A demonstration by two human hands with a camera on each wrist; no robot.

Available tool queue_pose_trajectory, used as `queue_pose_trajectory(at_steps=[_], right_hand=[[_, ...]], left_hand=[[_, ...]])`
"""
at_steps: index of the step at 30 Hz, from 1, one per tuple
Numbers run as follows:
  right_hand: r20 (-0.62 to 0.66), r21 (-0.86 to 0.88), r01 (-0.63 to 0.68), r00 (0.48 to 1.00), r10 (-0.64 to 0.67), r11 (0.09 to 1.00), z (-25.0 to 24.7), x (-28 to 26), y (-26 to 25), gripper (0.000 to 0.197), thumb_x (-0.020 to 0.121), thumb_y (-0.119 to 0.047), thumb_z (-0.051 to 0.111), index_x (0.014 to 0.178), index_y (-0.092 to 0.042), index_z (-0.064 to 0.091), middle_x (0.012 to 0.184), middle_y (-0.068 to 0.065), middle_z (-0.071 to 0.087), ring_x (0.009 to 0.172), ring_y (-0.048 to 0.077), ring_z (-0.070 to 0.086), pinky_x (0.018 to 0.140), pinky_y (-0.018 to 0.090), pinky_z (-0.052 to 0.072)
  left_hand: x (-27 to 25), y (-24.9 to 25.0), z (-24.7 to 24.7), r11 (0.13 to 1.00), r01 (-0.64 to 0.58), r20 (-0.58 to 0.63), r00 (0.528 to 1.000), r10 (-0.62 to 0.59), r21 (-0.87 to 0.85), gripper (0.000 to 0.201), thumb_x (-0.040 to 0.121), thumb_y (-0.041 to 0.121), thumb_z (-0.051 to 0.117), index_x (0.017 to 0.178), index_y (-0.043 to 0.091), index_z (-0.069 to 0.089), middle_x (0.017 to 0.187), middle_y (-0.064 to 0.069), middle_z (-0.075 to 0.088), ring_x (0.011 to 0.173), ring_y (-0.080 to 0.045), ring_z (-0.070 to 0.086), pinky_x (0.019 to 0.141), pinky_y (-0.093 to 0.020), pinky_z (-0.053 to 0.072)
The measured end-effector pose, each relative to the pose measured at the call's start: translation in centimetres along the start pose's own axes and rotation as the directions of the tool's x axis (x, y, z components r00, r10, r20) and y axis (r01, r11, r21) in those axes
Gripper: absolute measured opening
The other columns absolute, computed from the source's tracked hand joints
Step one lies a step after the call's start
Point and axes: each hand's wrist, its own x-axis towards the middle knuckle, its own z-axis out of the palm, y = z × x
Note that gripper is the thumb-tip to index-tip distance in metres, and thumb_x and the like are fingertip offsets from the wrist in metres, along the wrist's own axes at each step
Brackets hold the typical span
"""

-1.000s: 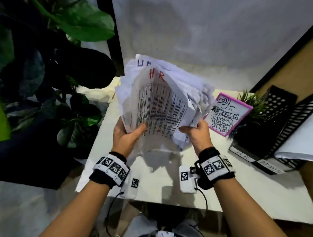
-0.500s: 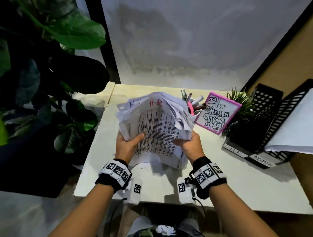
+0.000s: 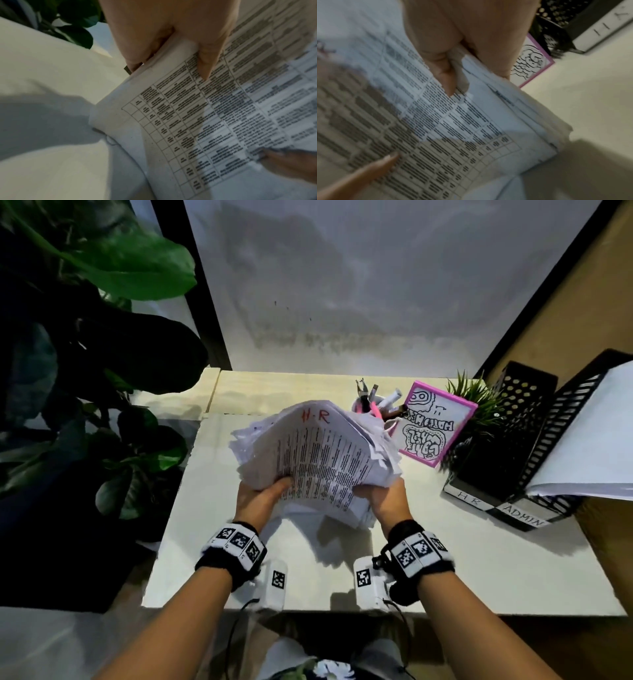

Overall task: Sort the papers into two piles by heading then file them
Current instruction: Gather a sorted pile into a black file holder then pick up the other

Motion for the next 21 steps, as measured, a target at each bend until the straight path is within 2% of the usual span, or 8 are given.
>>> queue_pose_trajectory(at_steps=[4,8,10,12,14,16,18,21], right_hand=[[0.052,-0.060,-0.017,0.998,0.020,0.998,0.0,0.1,0.4,0.037,0.072,0.012,0.071,0.093,-0.016,0.058,0.088,-0.001,0.064,0.082,0.014,0.061,0.085,0.040,0.054],[0.043,-0.127,-0.014,0.999,0.020,0.992,-2.0,0.9,-1.2,0.025,0.078,0.004,0.069,0.069,-0.012,0.052,0.071,0.001,0.054,0.069,0.016,0.054,0.064,0.025,0.050],[0.029,-0.111,-0.071,0.997,0.075,0.991,-4.1,1.6,-1.9,0.019,0.077,0.003,0.070,0.074,-0.005,0.053,0.076,0.008,0.056,0.073,0.020,0.056,0.063,0.029,0.050],[0.008,-0.021,-0.146,0.989,0.146,0.989,-6.2,2.4,-2.2,0.024,0.074,0.008,0.071,0.083,-0.002,0.051,0.071,0.009,0.063,0.068,0.019,0.063,0.061,0.030,0.053],[0.002,0.089,-0.199,0.980,0.200,0.976,-8.2,3.0,-2.3,0.029,0.074,0.014,0.067,0.093,0.000,0.049,0.067,0.008,0.069,0.064,0.017,0.068,0.061,0.027,0.055],[0.009,0.153,-0.212,0.977,0.213,0.965,-10.1,3.3,-2.4,0.027,0.075,0.017,0.064,0.095,0.002,0.053,0.071,0.010,0.069,0.070,0.020,0.069,0.066,0.030,0.056],[0.017,0.277,-0.205,0.978,0.209,0.939,-11.5,3.4,-1.6,0.030,0.074,0.019,0.063,0.097,0.002,0.052,0.067,0.010,0.069,0.072,0.024,0.069,0.065,0.028,0.056],[-0.069,0.395,-0.090,0.989,0.127,0.914,-13.5,3.3,-0.9,0.023,0.075,0.008,0.068,0.095,-0.002,0.061,0.076,0.007,0.072,0.075,0.021,0.067,0.064,0.026,0.055]], left_hand=[[1.0,-0.3,0.3,0.996,-0.029,0.011,1.000,0.028,0.082,0.040,0.086,0.007,0.065,0.125,0.009,0.055,0.120,-0.002,0.056,0.115,-0.016,0.053,0.104,-0.030,0.037],[1.7,0.9,0.5,0.970,-0.066,0.086,0.995,0.046,0.236,0.028,0.079,0.022,0.074,0.103,0.016,0.062,0.101,-0.006,0.069,0.096,-0.022,0.064,0.099,-0.042,0.046],[2.0,1.8,0.8,0.988,-0.061,0.221,0.975,0.029,0.142,0.058,0.068,0.034,0.081,0.113,0.005,0.059,0.092,-0.001,0.070,0.091,-0.018,0.065,0.093,-0.039,0.050],[2.1,2.7,1.4,0.994,-0.050,0.350,0.937,0.012,0.099,0.086,0.050,0.049,0.087,0.118,0.004,0.058,0.096,0.001,0.073,0.093,-0.013,0.067,0.084,-0.025,0.053],[1.4,3.8,2.6,0.971,-0.152,0.482,0.875,0.044,0.187,0.054,0.069,0.033,0.080,0.115,0.014,0.058,0.093,0.007,0.072,0.084,-0.005,0.066,0.069,-0.016,0.051],[0.7,4.9,4.4,0.891,-0.319,0.555,0.826,0.095,0.323,0.026,0.083,0.016,0.066,0.106,0.025,0.056,0.077,0.016,0.066,0.067,0.003,0.060,0.062,-0.018,0.046],[0.0,6.3,6.5,0.838,-0.419,0.598,0.788,0.144,0.350,0.025,0.076,0.018,0.062,0.097,0.031,0.056,0.067,0.017,0.061,0.059,-0.001,0.053,0.059,-0.022,0.043],[-0.7,8.8,10.8,0.805,-0.491,0.648,0.739,0.183,0.332,0.028,0.075,0.004,0.060,0.095,0.023,0.061,0.068,0.004,0.053,0.056,-0.009,0.045,0.053,-0.023,0.039]])
